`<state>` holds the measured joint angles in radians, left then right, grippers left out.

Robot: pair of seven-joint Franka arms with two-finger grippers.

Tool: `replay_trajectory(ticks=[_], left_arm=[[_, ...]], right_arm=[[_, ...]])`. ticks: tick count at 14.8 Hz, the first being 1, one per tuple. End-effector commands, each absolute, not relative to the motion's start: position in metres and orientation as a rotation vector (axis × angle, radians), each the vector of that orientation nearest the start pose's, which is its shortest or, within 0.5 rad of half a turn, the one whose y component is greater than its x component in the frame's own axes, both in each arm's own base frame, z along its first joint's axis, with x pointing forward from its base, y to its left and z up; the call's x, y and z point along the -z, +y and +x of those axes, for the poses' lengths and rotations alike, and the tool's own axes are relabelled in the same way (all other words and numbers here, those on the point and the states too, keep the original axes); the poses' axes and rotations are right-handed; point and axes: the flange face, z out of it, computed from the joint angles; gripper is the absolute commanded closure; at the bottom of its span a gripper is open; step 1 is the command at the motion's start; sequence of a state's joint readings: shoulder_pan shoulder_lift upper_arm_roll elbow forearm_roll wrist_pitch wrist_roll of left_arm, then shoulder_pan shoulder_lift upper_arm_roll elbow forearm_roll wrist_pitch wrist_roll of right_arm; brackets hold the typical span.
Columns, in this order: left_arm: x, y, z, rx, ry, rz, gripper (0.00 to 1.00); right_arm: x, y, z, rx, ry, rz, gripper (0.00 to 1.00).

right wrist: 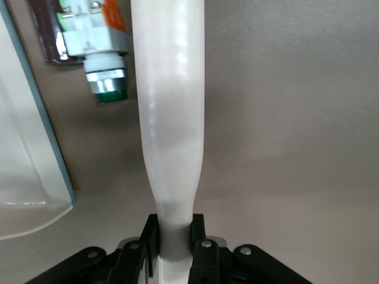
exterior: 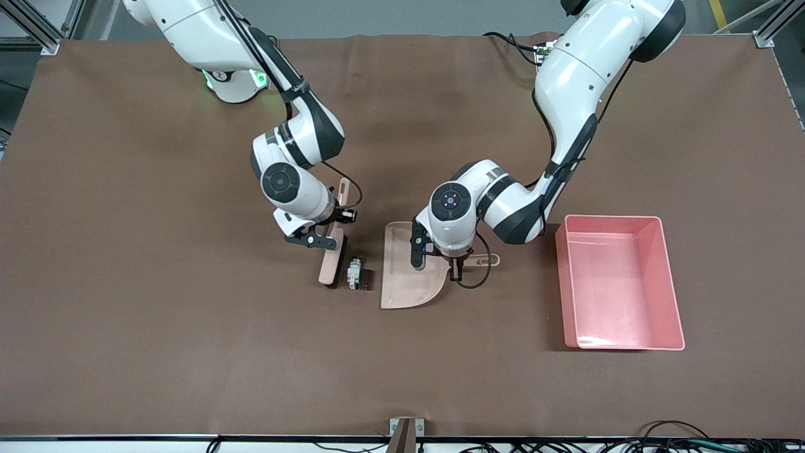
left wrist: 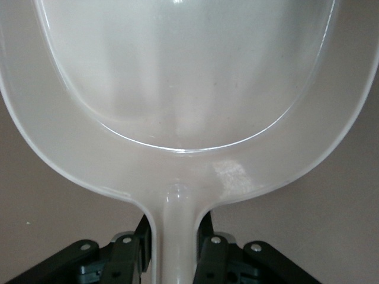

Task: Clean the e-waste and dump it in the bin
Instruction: 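Lower the brush bristles behind the capacitor and switch with the right gripper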

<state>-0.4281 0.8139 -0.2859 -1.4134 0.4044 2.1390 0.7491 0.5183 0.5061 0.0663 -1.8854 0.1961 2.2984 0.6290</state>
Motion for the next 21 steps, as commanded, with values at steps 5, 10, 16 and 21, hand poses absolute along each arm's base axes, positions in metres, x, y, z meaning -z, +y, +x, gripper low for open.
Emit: replay_trajectory(ticks=[5, 10, 16, 21], left_arm=[[-0.235, -0.433, 0.584, -0.116, 2.097, -2.117, 0.70], [-0.232, -0.439, 0.579, -0.120, 2.113, -2.082, 0.70], [-0.228, -0.444, 0.575, -0.125, 2.122, -2.056, 0.70], [-0.228, -0.444, 0.575, -0.125, 2.118, -2.061, 0.70]], right_arm=[[-0.228, 0.366, 0.527, -0.244, 0.283, -3.049, 1.00], [-0.234, 0.380, 0.525, -0.231, 0.275, -3.043, 1.00], [-0.229, 0.412, 0.524, -0.220, 0.282, -3.032, 1.00], [-0.233, 0.433, 0.526, -0.200, 0.314, -3.007, 1.00]])
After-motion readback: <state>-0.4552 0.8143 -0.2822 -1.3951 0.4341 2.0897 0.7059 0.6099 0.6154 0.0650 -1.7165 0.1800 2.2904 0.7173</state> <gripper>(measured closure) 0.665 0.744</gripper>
